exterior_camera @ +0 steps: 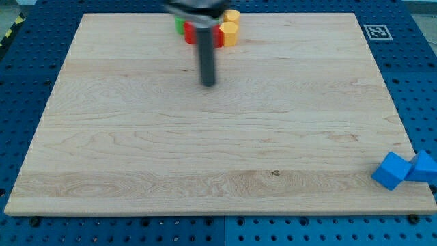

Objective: Nudge the blue cube left a bit

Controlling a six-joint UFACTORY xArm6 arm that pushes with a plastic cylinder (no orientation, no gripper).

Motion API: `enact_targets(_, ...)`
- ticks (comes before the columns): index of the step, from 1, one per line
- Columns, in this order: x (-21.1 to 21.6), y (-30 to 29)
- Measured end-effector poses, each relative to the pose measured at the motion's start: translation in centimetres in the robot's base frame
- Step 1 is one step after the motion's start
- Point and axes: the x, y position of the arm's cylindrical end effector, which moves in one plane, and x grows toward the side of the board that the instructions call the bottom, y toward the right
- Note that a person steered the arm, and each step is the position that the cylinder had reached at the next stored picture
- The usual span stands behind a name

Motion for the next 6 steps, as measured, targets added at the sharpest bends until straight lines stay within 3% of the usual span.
enact_targets(1, -0.2, 13.3)
enact_targets(2, 2.2, 27.9)
enact_targets(3, 3.3, 31.4)
enact_targets(5, 6.0, 31.8)
enact_targets(6, 12.2, 31.7)
